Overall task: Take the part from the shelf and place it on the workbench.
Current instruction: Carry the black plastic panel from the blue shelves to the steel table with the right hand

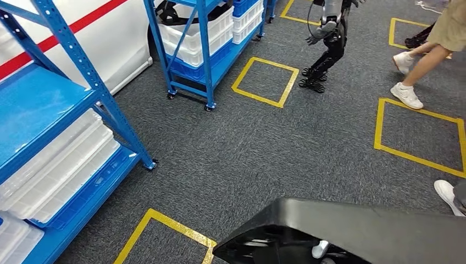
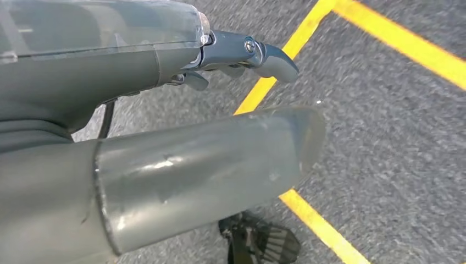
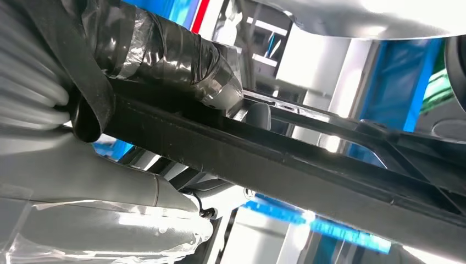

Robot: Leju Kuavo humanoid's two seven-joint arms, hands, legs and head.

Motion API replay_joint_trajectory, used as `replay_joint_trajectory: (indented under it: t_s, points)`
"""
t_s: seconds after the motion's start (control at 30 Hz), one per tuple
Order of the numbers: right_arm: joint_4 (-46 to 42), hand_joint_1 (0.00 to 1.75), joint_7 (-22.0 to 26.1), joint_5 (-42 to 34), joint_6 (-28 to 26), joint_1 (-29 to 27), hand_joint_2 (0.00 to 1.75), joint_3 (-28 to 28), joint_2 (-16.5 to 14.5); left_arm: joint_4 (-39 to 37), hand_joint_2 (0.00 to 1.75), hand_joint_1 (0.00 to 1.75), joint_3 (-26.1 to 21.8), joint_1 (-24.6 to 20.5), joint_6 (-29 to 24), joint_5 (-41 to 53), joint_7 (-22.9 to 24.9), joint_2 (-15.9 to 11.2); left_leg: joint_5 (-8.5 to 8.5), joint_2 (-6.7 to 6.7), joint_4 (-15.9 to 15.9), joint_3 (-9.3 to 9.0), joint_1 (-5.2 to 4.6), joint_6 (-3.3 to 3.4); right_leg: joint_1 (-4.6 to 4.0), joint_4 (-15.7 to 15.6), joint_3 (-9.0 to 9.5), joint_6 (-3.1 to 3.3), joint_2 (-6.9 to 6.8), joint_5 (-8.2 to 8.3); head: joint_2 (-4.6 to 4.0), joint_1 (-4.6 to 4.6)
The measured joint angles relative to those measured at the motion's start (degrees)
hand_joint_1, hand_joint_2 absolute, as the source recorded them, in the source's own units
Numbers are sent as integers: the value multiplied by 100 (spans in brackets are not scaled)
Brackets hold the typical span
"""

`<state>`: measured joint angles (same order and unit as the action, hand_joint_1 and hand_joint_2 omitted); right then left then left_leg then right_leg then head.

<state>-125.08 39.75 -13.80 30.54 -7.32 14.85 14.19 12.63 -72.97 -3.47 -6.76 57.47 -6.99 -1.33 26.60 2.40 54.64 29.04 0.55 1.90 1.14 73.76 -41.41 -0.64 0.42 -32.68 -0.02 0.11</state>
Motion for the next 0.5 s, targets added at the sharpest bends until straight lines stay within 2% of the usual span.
replay_joint_trajectory:
  t_s: [0.03,0.07,0.13,0.17,0.2,0.27,0.3,0.33,0.4,0.43,0.47,0.5]
  points:
    - [1,175,2,4,2,-8,175,-38,-34,1,0,0,-1,-5,-2,2,-23,-16,14,70,12,-4,6,-19,30,-191,112,-23,-32,142,0,0]
    - [1,175,3,14,-17,-8,175,-65,-68,3,0,0,-1,-14,-3,5,-45,-30,36,135,33,-14,12,-48,54,-573,333,-43,-114,333,0,0]
    - [-3,175,1,64,-91,5,175,-85,-115,4,0,0,-1,-37,-2,16,-77,-51,96,240,77,-25,5,-130,47,-1278,730,-29,-305,561,0,-1]
    - [-8,175,-1,99,-135,11,175,-86,-127,6,0,0,-1,-51,-3,17,-92,-63,122,285,94,-33,3,-177,27,-1466,828,1,-357,594,0,-1]
    - [-13,175,-3,131,-170,18,175,-87,-132,7,0,0,-1,-64,-4,17,-106,-75,135,326,94,-45,4,-223,-4,-1508,837,43,-344,579,0,-1]
    - [-22,175,-2,166,-202,23,175,-97,-134,9,0,0,-1,-100,-8,16,-123,-89,150,372,88,-87,32,-299,-19,-1535,825,129,-228,610,0,-1]
    - [-26,175,2,173,-204,28,175,-103,-134,9,0,0,-1,-115,-8,16,-126,-92,211,301,143,-78,47,-328,-15,-1551,821,172,-176,631,0,-1]
    - [-30,175,5,176,-204,36,175,-108,-136,9,0,0,-1,-125,-7,16,-127,-94,340,182,306,-17,60,-348,-4,-1566,814,215,-127,653,0,-2]
    - [-33,175,13,174,-204,51,175,-110,-139,9,0,0,-1,-120,-6,15,-135,-102,750,-101,988,284,73,-363,-14,-1576,791,276,-26,680,0,-2]
    - [-33,175,15,167,-205,54,175,-110,-140,9,0,0,-1,-109,-5,14,-145,-108,931,-168,1399,475,73,-361,-32,-1575,777,293,34,687,0,-3]
    - [-32,175,17,160,-206,54,175,-110,-140,9,0,0,-1,-100,-4,13,-156,-113,1023,-197,1707,625,71,-355,-50,-1574,770,302,100,693,0,-3]
    - [-32,175,20,152,-211,55,175,-110,-141,9,0,0,-1,-95,-1,11,-172,-116,997,-209,1818,687,70,-342,-65,-1572,770,306,171,697,0,-3]
